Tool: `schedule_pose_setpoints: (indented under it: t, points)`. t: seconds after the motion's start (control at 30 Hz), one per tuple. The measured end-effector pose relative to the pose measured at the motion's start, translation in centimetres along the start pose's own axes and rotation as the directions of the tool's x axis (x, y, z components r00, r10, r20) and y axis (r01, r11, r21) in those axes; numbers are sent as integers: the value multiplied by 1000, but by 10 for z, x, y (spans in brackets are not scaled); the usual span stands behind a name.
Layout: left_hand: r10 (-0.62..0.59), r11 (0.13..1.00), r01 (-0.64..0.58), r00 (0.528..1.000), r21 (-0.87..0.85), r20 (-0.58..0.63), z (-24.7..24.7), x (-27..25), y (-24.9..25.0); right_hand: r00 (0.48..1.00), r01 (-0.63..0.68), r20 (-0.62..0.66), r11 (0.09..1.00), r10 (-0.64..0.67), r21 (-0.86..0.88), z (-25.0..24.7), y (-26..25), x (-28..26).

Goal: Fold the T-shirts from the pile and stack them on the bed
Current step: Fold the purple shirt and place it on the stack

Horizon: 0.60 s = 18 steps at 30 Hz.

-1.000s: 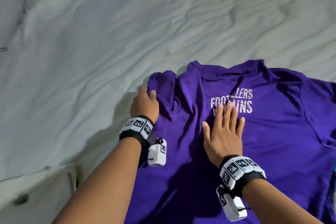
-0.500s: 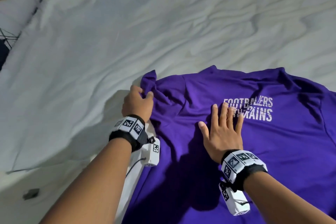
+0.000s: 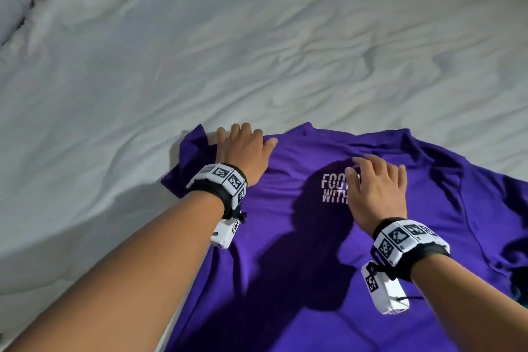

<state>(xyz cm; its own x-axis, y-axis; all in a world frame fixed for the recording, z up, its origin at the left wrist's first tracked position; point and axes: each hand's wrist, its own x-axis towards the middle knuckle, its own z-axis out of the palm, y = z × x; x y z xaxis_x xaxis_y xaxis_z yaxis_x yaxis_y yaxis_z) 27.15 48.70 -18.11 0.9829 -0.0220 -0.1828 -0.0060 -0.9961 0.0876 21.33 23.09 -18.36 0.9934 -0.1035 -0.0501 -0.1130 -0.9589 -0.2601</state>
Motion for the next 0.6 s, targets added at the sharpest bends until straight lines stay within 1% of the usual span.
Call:
schedule_pose_setpoints:
  t: [0.07,0.13,0.17,0.2,0.23,0.3,0.33,0.37,0.43,0.47,0.5,0.57,0.6]
  points:
    - [6,1000,-4,992,-11,124,-1,17,14,998,-55,-13,998,55,-13,-6,18,17]
    - [-35,998,44,977,-39,211,-2,33,18,993,-116,-17,993,115,-15,-12,33,33]
    - [-52,992,76,970,-96,238,-3,40,16,990,-136,-23,991,136,-14,-15,40,41]
    - [-69,979,114,965,-167,254,-4,47,12,988,-151,-23,988,151,-18,-18,46,48]
    - [-88,964,143,966,-223,242,-6,53,5,987,-161,-13,987,161,-27,-21,52,56]
    - [-140,921,193,975,-338,175,-10,63,-12,984,-171,34,984,174,-57,-24,61,69]
    - [-164,909,206,976,-363,143,-13,67,-19,981,-176,64,982,181,-74,-24,64,76]
    - [-176,905,219,973,-364,147,-14,71,-25,977,-181,93,979,190,-93,-23,66,82]
    - [-139,906,219,962,-363,233,-15,78,-27,968,-197,130,973,213,-123,-21,67,93]
    - [-98,915,203,950,-348,296,-16,80,-23,964,-214,135,968,231,-129,-20,67,97]
    - [-90,917,208,939,-340,331,-17,82,-17,958,-234,136,964,251,-130,-20,66,101]
    - [-116,889,261,923,-375,367,-15,87,-2,948,-274,135,954,290,-123,-19,64,106]
    - [-104,894,249,924,-373,368,-14,90,4,946,-280,132,953,295,-120,-17,64,108]
